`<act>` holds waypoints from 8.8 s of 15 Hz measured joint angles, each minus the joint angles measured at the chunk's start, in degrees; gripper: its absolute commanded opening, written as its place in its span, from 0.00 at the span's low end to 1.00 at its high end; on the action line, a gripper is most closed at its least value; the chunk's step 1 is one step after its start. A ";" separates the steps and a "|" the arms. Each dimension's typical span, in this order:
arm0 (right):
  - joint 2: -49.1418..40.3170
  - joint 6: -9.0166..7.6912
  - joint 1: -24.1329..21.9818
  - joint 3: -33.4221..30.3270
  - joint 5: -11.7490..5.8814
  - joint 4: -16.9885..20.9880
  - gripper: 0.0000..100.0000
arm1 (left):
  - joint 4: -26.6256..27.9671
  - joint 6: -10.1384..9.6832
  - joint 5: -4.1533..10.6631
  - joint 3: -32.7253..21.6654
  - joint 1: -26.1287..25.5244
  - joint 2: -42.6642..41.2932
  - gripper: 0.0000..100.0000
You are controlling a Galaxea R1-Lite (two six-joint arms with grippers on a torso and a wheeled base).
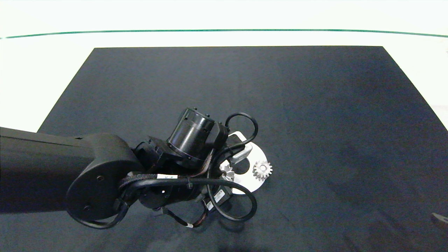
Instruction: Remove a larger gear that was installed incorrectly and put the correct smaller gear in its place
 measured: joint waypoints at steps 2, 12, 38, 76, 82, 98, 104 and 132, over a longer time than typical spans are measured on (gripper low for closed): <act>-0.09 0.00 0.00 -0.02 0.00 0.00 1.00 | 0.00 0.02 0.06 -0.18 -0.28 -0.18 0.16; -0.37 -0.10 0.05 -0.06 0.00 0.00 1.00 | 6.47 -0.05 0.09 -0.79 -0.15 -6.08 0.16; -1.72 -0.10 -0.09 0.78 -0.34 1.04 1.00 | 2.34 -5.27 -4.24 21.48 13.53 -17.18 0.16; -2.71 -0.18 -0.06 1.05 -0.43 1.04 1.00 | 1.05 -3.15 -9.73 7.75 34.62 -9.25 1.00; -2.71 -0.16 -0.11 1.05 -0.43 1.01 1.00 | 1.07 -1.49 -9.91 8.44 36.62 -9.01 1.00; -2.68 -0.16 -0.09 0.99 -0.43 0.94 1.00 | 1.23 -1.22 -10.50 8.74 37.34 -9.01 0.75; -2.71 -0.18 -0.02 0.96 -0.43 0.96 1.00 | 1.07 -1.22 -10.50 9.26 37.38 -8.85 0.63; -2.71 -0.24 -0.02 0.96 -0.52 0.96 1.00 | 3.69 -1.13 -10.36 9.31 36.93 -9.25 0.10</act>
